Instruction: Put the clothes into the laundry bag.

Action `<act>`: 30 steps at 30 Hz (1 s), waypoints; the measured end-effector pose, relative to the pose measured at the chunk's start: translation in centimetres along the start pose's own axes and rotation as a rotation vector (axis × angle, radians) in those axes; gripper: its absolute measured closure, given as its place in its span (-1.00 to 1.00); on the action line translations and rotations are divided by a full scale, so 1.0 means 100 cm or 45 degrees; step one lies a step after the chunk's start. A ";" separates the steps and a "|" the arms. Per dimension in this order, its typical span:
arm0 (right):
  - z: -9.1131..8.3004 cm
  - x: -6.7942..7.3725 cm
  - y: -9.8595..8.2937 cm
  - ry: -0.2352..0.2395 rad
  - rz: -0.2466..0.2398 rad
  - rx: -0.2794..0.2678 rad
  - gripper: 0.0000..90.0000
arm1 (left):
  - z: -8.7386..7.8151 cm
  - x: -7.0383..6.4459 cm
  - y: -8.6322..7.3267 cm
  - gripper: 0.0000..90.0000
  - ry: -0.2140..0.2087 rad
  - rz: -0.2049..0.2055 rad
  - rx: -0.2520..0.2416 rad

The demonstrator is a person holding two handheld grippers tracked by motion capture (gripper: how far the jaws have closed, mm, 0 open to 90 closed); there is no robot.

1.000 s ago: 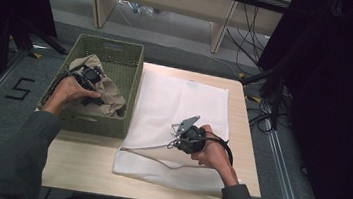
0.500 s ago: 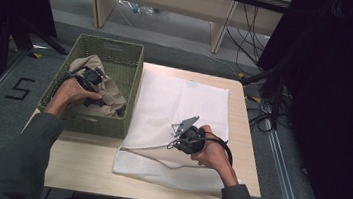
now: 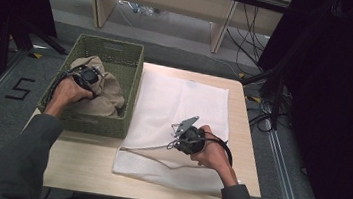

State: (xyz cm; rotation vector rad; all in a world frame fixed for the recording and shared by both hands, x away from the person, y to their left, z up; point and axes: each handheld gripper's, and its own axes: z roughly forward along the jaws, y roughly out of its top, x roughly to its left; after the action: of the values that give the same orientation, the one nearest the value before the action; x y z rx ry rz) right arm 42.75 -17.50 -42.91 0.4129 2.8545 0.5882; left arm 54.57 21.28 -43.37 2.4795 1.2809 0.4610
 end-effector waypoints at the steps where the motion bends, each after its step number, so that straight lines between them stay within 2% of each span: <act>1: 0.000 0.000 0.000 -0.001 0.003 -0.001 0.97 | -0.001 0.000 0.000 0.60 -0.007 -0.014 -0.015; 5: 0.000 0.000 0.000 0.003 0.021 -0.001 0.97 | -0.007 0.003 -0.001 0.67 -0.025 -0.030 -0.061; 6: -0.001 0.002 -0.001 0.005 0.060 0.011 0.97 | -0.010 0.003 -0.001 0.68 -0.036 -0.040 -0.084; 7: -0.001 0.000 -0.001 0.005 0.015 -0.001 0.97 | -0.013 0.004 -0.001 0.69 -0.047 -0.045 -0.104; 8: -0.001 -0.001 -0.001 0.007 0.016 -0.002 0.97 | -0.015 0.004 0.000 0.69 -0.050 -0.050 -0.120; 15: -0.002 -0.001 -0.001 0.003 0.016 -0.014 0.97 | -0.044 0.015 -0.003 0.71 -0.158 -0.161 -0.323; 17: -0.002 -0.001 -0.001 0.005 0.036 -0.012 0.97 | -0.052 0.017 -0.005 0.71 -0.179 -0.181 -0.364; 20: -0.002 -0.001 0.000 0.001 0.034 -0.015 0.97 | -0.069 0.018 -0.007 0.71 -0.229 -0.195 -0.447; 26: -0.003 -0.002 0.000 0.000 0.042 -0.017 0.97 | -0.100 0.017 -0.008 0.71 -0.305 -0.220 -0.563; 28: -0.003 -0.002 0.000 0.004 0.048 -0.015 0.97 | -0.108 0.017 -0.008 0.71 -0.317 -0.214 -0.577; 30: -0.004 -0.001 0.000 0.006 0.050 -0.018 0.97 | -0.117 0.017 -0.010 0.71 -0.335 -0.229 -0.606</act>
State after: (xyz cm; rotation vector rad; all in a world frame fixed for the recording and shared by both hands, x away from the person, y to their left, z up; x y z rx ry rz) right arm 42.79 -17.69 -42.58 0.4673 2.8508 0.6166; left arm 49.92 24.72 -33.03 1.9386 1.1198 0.3331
